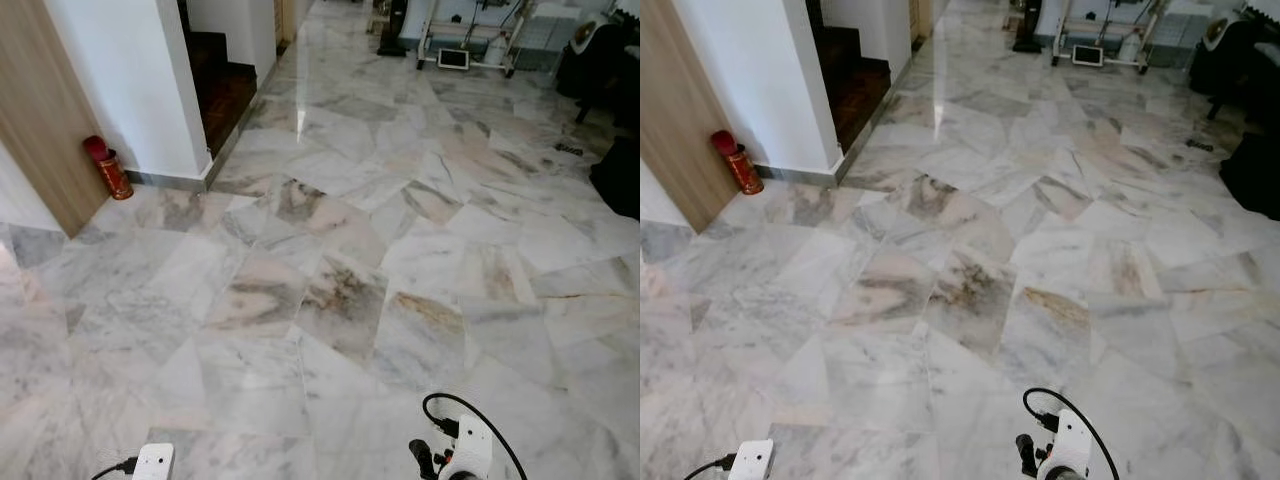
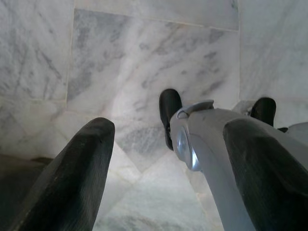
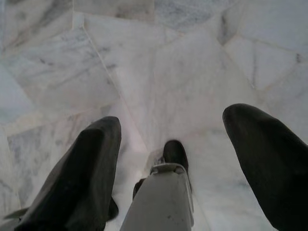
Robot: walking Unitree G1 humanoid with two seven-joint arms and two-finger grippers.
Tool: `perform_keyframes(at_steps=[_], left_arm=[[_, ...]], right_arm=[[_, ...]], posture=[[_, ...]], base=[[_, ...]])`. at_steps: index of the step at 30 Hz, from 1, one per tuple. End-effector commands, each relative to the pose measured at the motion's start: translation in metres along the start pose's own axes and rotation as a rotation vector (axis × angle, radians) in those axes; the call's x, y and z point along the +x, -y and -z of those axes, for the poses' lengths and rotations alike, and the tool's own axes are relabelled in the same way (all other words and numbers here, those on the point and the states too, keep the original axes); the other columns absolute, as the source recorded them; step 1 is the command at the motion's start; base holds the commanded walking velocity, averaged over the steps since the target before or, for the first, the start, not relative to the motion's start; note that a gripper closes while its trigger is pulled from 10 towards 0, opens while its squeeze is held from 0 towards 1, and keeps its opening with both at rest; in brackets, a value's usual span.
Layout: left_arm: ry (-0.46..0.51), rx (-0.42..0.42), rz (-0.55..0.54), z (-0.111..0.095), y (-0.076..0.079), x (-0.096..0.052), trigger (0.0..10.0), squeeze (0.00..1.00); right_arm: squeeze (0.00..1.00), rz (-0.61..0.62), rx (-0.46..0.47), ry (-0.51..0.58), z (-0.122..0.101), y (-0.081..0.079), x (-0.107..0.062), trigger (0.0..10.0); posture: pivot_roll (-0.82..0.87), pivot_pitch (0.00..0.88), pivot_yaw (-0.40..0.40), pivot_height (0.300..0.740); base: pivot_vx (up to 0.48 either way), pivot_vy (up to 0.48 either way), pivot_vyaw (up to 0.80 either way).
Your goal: Move the pillow to the sofa from floor
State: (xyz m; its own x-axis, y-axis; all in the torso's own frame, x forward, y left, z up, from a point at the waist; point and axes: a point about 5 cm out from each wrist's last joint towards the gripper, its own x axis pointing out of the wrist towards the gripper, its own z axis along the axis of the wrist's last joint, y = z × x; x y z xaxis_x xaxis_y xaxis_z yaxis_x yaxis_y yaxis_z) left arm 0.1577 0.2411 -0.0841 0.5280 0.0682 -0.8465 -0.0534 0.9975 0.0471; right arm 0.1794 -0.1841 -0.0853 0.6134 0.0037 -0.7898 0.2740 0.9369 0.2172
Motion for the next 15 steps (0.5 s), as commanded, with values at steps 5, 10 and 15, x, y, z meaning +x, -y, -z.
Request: perform_keyframes(at_steps=[5, 10, 15], left_arm=[[-0.014, 0.002, -0.006, 0.0037, -0.004, -0.0013, 10.0, 0.0], [-0.016, 0.003, -0.008, 0.0041, -0.0052, -0.0016, 10.0, 0.0], [-0.021, 0.003, -0.006, 0.0056, -0.0042, -0.0017, 10.0, 0.0]], right_arm=[[0.0, 0.006, -0.003, -0.002, 0.0008, 0.0012, -0.0004, 10.0], [0.0, 0.007, -0.005, -0.002, 0.001, 0.0016, -0.0005, 10.0], [0.0, 0.007, -0.006, -0.003, 0.0013, 0.0022, -0.0007, 10.0]], posture=[[-0.03, 0.0, -0.032, 0.74], [-0.03, 0.0, -0.034, 0.74], [-0.03, 0.0, -0.034, 0.74]], base=[[-0.312, 0.0, 0.0], [-0.313, 0.0, 0.0], [-0.31, 0.0, 0.0]])
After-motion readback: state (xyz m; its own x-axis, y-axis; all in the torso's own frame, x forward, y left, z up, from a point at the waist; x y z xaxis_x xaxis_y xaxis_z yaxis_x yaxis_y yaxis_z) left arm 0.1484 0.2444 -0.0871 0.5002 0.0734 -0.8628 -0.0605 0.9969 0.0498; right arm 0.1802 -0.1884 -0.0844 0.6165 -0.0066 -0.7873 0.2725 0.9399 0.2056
